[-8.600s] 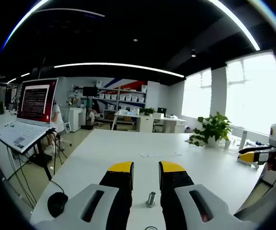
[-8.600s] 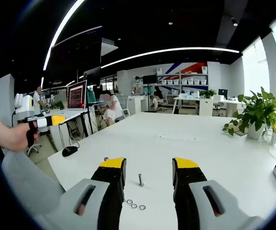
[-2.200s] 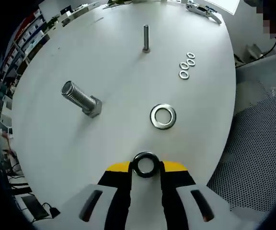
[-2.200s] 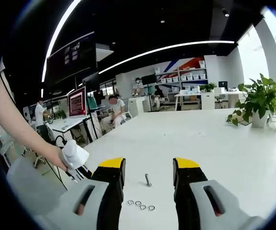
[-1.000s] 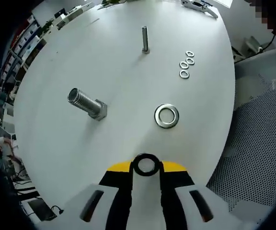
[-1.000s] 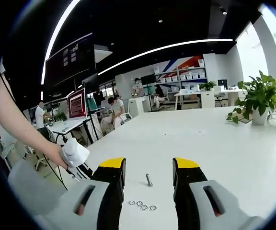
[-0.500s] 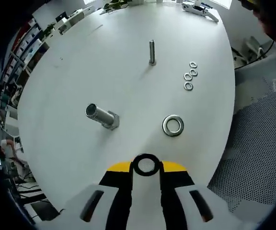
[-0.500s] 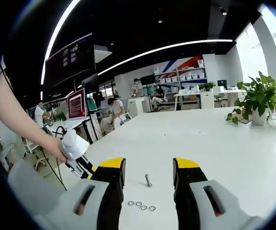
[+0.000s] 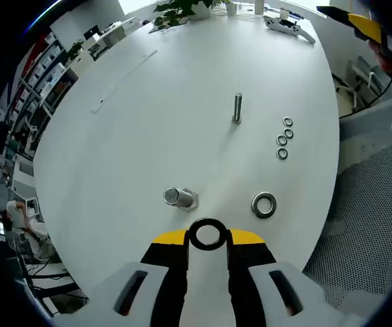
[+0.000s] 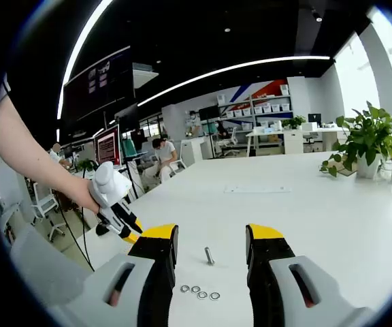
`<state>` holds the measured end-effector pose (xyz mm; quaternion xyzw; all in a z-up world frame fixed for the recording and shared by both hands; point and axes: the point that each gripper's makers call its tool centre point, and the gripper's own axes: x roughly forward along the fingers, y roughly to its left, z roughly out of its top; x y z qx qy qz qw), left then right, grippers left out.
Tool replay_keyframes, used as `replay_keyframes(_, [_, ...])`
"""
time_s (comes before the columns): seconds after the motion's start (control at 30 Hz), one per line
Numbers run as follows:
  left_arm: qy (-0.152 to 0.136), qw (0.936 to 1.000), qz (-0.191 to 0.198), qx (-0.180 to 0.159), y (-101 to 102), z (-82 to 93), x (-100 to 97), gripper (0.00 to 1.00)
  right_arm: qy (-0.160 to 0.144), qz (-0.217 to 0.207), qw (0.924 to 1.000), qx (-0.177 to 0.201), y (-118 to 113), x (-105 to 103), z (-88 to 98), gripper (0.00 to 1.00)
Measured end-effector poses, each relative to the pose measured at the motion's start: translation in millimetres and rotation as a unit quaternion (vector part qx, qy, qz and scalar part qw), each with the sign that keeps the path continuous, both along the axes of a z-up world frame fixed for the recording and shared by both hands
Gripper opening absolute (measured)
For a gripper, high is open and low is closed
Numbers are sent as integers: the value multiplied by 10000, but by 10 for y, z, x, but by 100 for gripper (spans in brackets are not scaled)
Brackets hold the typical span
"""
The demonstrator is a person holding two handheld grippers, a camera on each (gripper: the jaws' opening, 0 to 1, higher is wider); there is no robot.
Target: Place the washer onto the threaded stud by aligning its center hole with the stud, sliding it down to the base, and recovering from edge contact or off-axis alignment until the washer reaches the visible bottom stop.
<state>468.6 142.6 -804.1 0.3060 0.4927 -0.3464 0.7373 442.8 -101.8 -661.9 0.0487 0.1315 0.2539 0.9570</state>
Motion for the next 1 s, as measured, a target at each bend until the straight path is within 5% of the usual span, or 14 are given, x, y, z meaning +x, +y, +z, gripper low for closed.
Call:
replay_keyframes(0.37, [-202, 9997, -85, 96, -30, 162, 292, 19, -34, 26, 10000, -16, 11, -8, 12, 42])
replay_keyframes(1.0, [-18, 9998, -92, 190, -60, 64, 438, 19, -34, -17, 10000, -16, -9, -7, 13, 42])
